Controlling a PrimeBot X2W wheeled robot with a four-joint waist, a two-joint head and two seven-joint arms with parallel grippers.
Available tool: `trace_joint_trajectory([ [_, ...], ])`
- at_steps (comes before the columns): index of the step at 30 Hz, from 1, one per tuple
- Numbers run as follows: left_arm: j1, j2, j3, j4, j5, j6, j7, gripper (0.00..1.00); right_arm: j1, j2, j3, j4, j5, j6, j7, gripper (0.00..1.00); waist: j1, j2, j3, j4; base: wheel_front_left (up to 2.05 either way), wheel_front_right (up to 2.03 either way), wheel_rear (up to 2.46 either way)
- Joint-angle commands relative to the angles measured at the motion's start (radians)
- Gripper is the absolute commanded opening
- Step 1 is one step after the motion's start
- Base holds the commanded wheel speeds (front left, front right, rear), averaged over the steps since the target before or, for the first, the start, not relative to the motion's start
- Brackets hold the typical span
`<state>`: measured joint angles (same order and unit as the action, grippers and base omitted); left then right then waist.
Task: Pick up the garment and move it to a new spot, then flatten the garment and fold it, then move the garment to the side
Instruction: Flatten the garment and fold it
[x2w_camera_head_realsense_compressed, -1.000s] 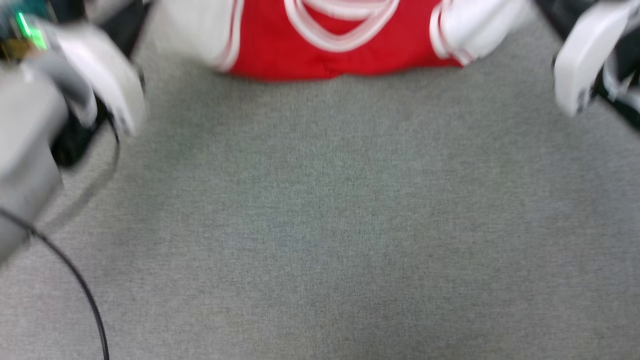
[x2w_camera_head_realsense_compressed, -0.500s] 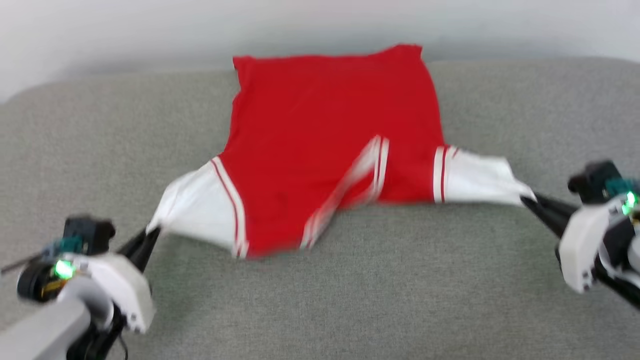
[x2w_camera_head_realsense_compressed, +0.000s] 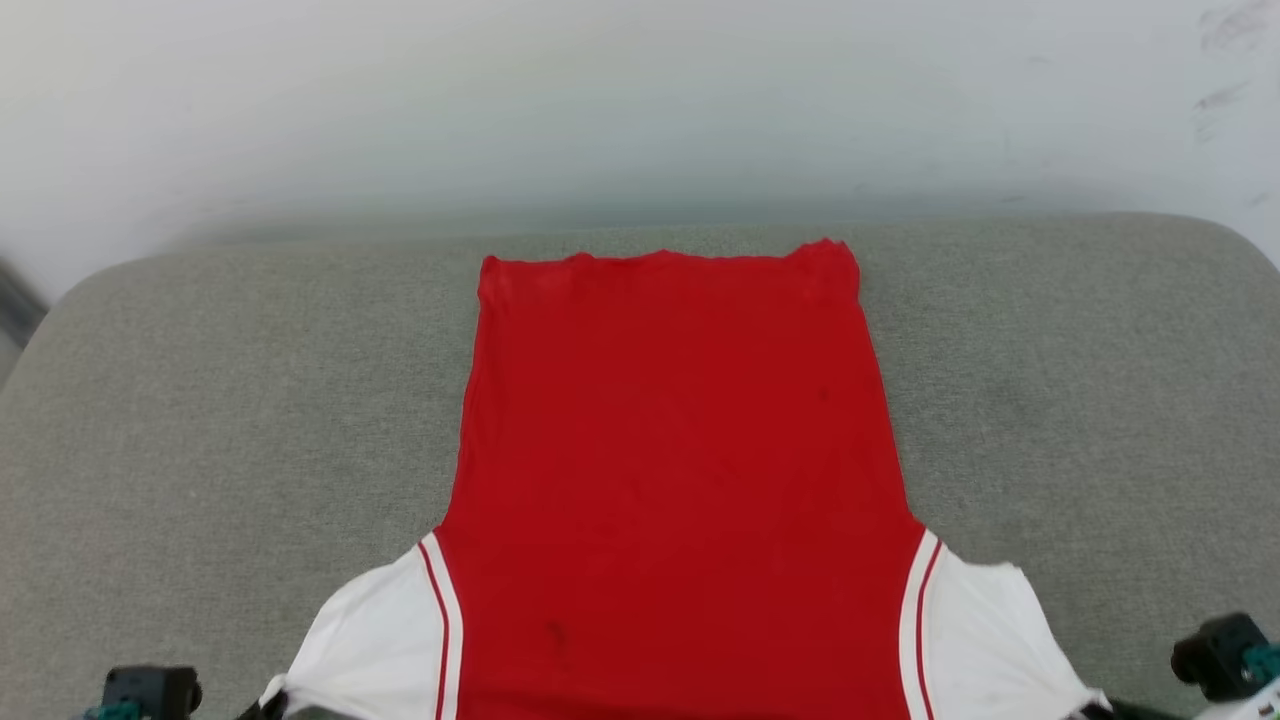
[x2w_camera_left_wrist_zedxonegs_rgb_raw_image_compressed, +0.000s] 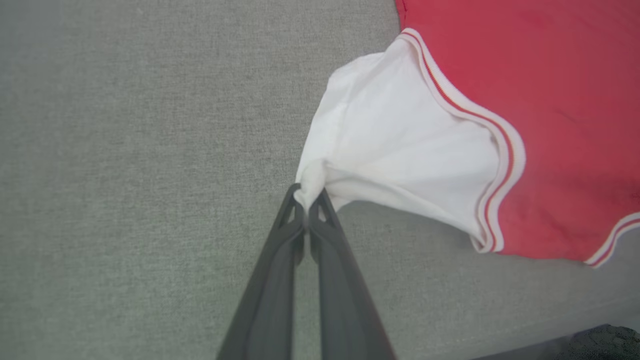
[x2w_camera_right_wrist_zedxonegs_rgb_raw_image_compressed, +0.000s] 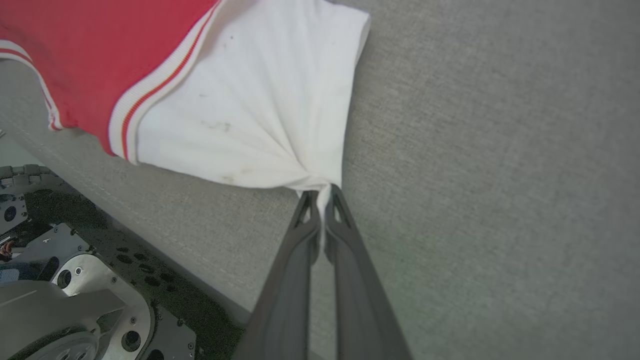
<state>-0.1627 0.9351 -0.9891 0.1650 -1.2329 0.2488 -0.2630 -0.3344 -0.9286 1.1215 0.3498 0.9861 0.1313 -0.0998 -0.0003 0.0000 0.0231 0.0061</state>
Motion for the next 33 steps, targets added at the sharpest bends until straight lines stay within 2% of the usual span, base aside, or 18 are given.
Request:
trace_joint_trajectory([
  [1,0.02,0.003,0.013,-0.002,-0.008,0.008,-0.002,0.0,0.023,-0.012,-0.01,-0.008,0.0,-0.001,0.007,0.0,0.0003,0.0,-0.002,-0.001,0.0,0.0,0.0],
  [5,0.132,0.002,0.081,-0.024,-0.003,0.026,-0.002,0.0,0.125,-0.028,-0.069,-0.058,-0.014,-0.001,0.045,0.0,0.0003,0.0,-0.001,-0.012,0.0,0.0,0.0],
  [10,0.194,-0.027,0.147,-0.054,0.041,0.035,-0.002,0.0,0.197,0.003,-0.159,-0.08,-0.042,-0.001,0.09,0.0,0.0003,0.0,0.013,-0.011,0.0,0.0,0.0],
  [11,0.199,-0.031,0.154,-0.059,0.05,0.038,-0.002,0.0,0.204,0.013,-0.18,-0.075,-0.052,-0.001,0.104,0.22,0.0003,0.0,0.016,-0.011,0.0,0.0,0.0],
  [12,0.199,-0.036,0.162,-0.068,0.065,0.042,-0.002,0.0,0.207,0.021,-0.202,-0.073,-0.075,-0.001,0.115,1.0,0.0003,0.0,0.019,-0.007,0.0,0.0,0.0],
  [16,0.179,-0.053,0.193,-0.109,0.116,0.058,-0.002,0.0,0.196,0.06,-0.314,-0.106,-0.133,-0.001,0.145,1.0,0.0003,0.0,0.038,0.003,0.0,0.0,0.0],
  [24,0.148,-0.076,0.241,-0.152,0.184,0.071,-0.002,0.0,0.046,0.079,-0.66,-0.29,-0.217,-0.001,0.211,1.0,0.0003,0.0,0.112,0.02,0.0,0.0,0.0],
  [28,0.118,-0.081,0.26,-0.176,0.227,0.075,-0.002,0.0,-0.097,0.115,-0.789,-0.367,-0.273,-0.001,0.318,1.0,0.0003,0.0,0.178,0.049,0.0,0.0,0.0],
  [33,0.063,-0.106,0.276,-0.209,0.281,0.07,-0.002,0.0,-0.314,0.156,-0.835,-0.355,-0.29,-0.001,0.514,1.0,0.0003,0.0,0.282,0.101,0.0,0.0,0.0],
])
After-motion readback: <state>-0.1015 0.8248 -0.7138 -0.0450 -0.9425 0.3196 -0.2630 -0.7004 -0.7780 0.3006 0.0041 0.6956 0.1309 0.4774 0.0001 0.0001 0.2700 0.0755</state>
